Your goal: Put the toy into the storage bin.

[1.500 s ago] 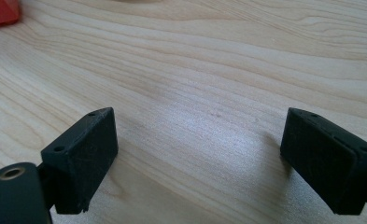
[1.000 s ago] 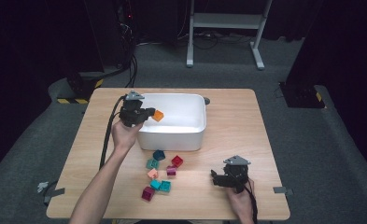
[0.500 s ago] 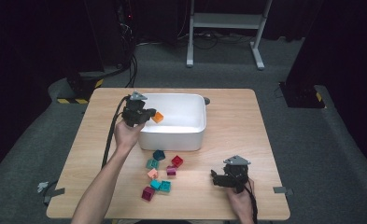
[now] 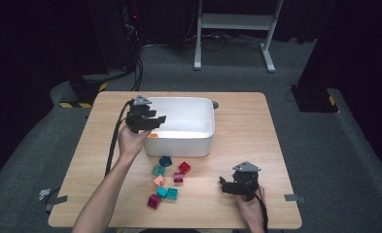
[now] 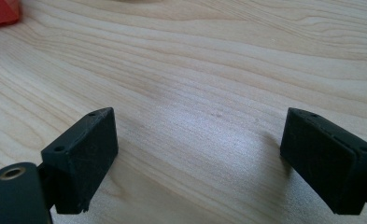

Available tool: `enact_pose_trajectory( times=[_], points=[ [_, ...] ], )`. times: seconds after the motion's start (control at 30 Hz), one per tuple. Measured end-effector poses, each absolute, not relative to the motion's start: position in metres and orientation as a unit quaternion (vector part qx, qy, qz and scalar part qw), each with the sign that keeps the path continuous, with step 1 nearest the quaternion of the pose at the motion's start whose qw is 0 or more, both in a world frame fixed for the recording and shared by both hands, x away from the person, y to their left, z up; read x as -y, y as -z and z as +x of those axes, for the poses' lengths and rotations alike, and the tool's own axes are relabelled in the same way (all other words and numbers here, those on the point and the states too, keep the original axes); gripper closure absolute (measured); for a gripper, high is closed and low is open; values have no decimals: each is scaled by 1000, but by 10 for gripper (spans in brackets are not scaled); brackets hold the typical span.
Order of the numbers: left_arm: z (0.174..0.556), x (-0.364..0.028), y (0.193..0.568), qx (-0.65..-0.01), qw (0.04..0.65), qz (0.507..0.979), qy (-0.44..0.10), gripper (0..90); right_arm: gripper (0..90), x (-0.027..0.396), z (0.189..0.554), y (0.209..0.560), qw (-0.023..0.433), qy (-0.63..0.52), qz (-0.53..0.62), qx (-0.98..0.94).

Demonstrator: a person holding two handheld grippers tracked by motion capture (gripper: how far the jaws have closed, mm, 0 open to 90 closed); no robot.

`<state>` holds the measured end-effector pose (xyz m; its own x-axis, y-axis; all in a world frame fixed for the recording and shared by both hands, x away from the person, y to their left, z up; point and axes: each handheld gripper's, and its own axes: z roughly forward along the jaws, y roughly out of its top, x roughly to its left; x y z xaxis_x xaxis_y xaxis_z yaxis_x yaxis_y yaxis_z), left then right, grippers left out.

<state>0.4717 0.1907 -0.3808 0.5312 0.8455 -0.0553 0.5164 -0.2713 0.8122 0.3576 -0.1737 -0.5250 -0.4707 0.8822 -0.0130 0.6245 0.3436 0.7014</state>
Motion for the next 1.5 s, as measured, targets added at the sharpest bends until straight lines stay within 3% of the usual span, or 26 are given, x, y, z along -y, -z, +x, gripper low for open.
enact_pose_trajectory(
  times=[0.2,0.4,0.97,1.5],
  points=[
    [456,-195,376,-439,423,764,-211,381,108,174,358,525,200,-322,474,-795],
    [440,-202,371,-437,430,757,-226,339,108,174,358,525,200,-322,474,-795],
    [396,-223,371,-435,441,750,-233,300,108,174,358,525,200,-322,474,-795],
    [360,-234,393,-448,445,743,-219,288,108,174,358,525,200,-322,474,-795]
  ],
)
